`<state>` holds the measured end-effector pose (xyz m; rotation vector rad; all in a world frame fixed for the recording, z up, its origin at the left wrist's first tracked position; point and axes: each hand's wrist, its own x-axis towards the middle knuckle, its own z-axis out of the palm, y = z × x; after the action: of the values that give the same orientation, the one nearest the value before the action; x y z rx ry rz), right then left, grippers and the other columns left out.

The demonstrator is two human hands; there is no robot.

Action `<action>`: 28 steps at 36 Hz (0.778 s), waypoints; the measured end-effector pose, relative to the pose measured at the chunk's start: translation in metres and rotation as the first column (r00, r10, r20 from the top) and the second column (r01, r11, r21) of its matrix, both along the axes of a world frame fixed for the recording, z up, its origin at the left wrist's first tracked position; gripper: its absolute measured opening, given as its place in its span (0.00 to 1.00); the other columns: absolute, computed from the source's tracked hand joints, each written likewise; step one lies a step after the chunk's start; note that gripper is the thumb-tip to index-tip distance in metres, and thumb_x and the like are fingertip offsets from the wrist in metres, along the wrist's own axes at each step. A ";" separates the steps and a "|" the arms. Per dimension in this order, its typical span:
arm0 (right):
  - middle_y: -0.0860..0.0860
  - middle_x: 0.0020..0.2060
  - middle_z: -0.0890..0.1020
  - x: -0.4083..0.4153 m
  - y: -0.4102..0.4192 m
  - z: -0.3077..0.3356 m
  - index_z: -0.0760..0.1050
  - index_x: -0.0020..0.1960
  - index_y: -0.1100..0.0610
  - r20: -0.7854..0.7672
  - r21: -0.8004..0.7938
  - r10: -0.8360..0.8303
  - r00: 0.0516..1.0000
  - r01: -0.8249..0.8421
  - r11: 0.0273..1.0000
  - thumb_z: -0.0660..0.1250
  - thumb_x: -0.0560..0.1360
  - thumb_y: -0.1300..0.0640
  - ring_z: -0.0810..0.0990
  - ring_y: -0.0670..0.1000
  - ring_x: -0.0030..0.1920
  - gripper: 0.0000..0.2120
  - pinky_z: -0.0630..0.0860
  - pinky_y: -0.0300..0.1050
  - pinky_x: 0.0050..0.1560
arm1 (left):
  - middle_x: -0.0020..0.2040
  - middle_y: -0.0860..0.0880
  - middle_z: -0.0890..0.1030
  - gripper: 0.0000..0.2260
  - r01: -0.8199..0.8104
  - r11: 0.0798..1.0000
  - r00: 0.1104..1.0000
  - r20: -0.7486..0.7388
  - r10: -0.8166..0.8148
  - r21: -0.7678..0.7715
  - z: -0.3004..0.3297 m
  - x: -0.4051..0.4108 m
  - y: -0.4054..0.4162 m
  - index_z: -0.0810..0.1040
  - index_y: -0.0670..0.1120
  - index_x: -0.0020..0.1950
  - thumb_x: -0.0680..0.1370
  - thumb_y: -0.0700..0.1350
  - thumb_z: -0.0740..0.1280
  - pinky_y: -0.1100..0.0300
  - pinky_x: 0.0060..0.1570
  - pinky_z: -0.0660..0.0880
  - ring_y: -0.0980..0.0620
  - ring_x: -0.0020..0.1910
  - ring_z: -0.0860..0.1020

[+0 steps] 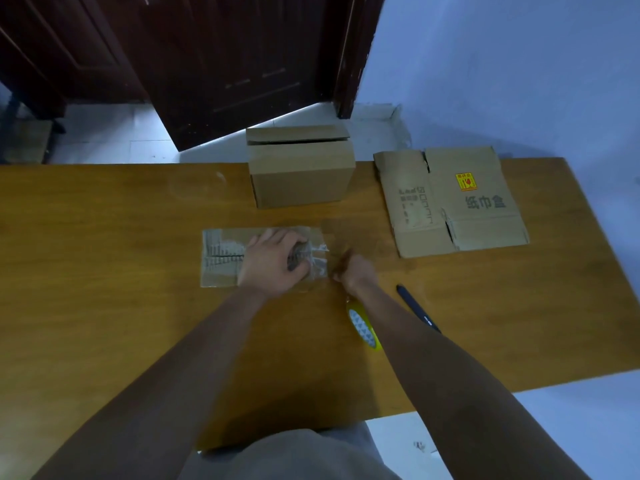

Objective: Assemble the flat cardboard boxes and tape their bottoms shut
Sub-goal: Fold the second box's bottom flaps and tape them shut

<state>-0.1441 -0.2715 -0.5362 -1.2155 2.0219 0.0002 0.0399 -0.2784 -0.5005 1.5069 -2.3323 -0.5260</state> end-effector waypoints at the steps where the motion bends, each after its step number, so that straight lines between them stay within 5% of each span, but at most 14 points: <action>1: 0.58 0.55 0.79 0.000 -0.001 -0.002 0.68 0.64 0.59 -0.022 0.001 0.003 1.000 -0.003 1.000 0.69 0.74 0.59 0.78 0.59 0.56 0.20 0.74 0.48 0.46 | 0.50 0.48 0.79 0.25 0.000 1.000 1.000 0.002 0.000 -0.003 0.000 0.000 0.000 0.77 0.47 0.58 0.71 0.59 0.54 0.57 0.46 0.61 0.45 0.53 0.74; 6: 0.58 0.57 0.77 0.007 -0.004 -0.009 0.58 0.72 0.59 -0.177 0.033 0.084 0.981 -0.079 0.996 0.63 0.78 0.59 0.78 0.58 0.55 0.26 0.72 0.48 0.42 | 0.54 0.49 0.79 0.25 -0.001 1.000 1.000 0.005 0.001 -0.005 -0.002 0.000 0.000 0.77 0.47 0.58 0.71 0.60 0.53 0.57 0.47 0.60 0.45 0.54 0.73; 11: 0.58 0.64 0.73 0.015 -0.007 -0.006 0.58 0.73 0.57 -0.319 0.122 0.216 0.923 -0.186 0.975 0.62 0.78 0.58 0.74 0.59 0.62 0.26 0.71 0.57 0.60 | 0.56 0.50 0.79 0.26 -0.003 1.000 1.000 0.024 0.003 0.010 -0.004 0.000 -0.001 0.76 0.48 0.60 0.71 0.60 0.52 0.58 0.47 0.58 0.47 0.56 0.72; 14: 0.57 0.74 0.58 0.019 -0.004 0.002 0.55 0.75 0.56 -0.379 0.148 0.311 0.871 -0.274 0.950 0.59 0.80 0.61 0.62 0.61 0.71 0.26 0.66 0.58 0.65 | 0.54 0.50 0.79 0.26 -0.004 1.000 1.000 0.021 0.003 0.011 -0.005 0.001 0.000 0.76 0.48 0.61 0.71 0.60 0.52 0.58 0.47 0.58 0.47 0.56 0.72; 16: 0.57 0.74 0.55 0.017 -0.001 0.009 0.59 0.73 0.57 -0.349 0.079 0.242 0.905 -0.229 0.970 0.59 0.80 0.62 0.60 0.61 0.71 0.23 0.68 0.57 0.64 | 0.54 0.50 0.78 0.27 -0.001 1.000 1.000 0.022 0.000 0.011 -0.004 0.001 0.000 0.76 0.48 0.61 0.71 0.60 0.51 0.57 0.47 0.59 0.47 0.55 0.71; 21: 0.56 0.64 0.67 0.006 0.011 0.030 0.70 0.64 0.58 -0.178 -0.301 0.010 0.984 -0.065 0.951 0.60 0.79 0.58 0.71 0.59 0.62 0.14 0.71 0.56 0.61 | 0.58 0.48 0.76 0.30 0.018 0.999 0.999 0.042 -0.019 0.028 -0.005 0.002 0.001 0.74 0.48 0.63 0.71 0.62 0.49 0.54 0.53 0.63 0.46 0.60 0.70; 28: 0.52 0.53 0.76 0.021 0.035 0.050 0.77 0.57 0.58 -0.145 -0.610 0.234 0.961 -0.273 0.744 0.62 0.75 0.62 0.77 0.54 0.52 0.12 0.76 0.52 0.52 | 0.55 0.44 0.71 0.30 -0.006 1.000 0.997 0.071 0.007 -0.014 -0.006 0.000 0.003 0.73 0.43 0.62 0.71 0.62 0.50 0.51 0.52 0.66 0.46 0.54 0.65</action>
<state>-0.1229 -0.2365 -0.4862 -1.9221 1.9439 -0.5564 0.0402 -0.2749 -0.5069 1.5502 -2.3779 -0.4607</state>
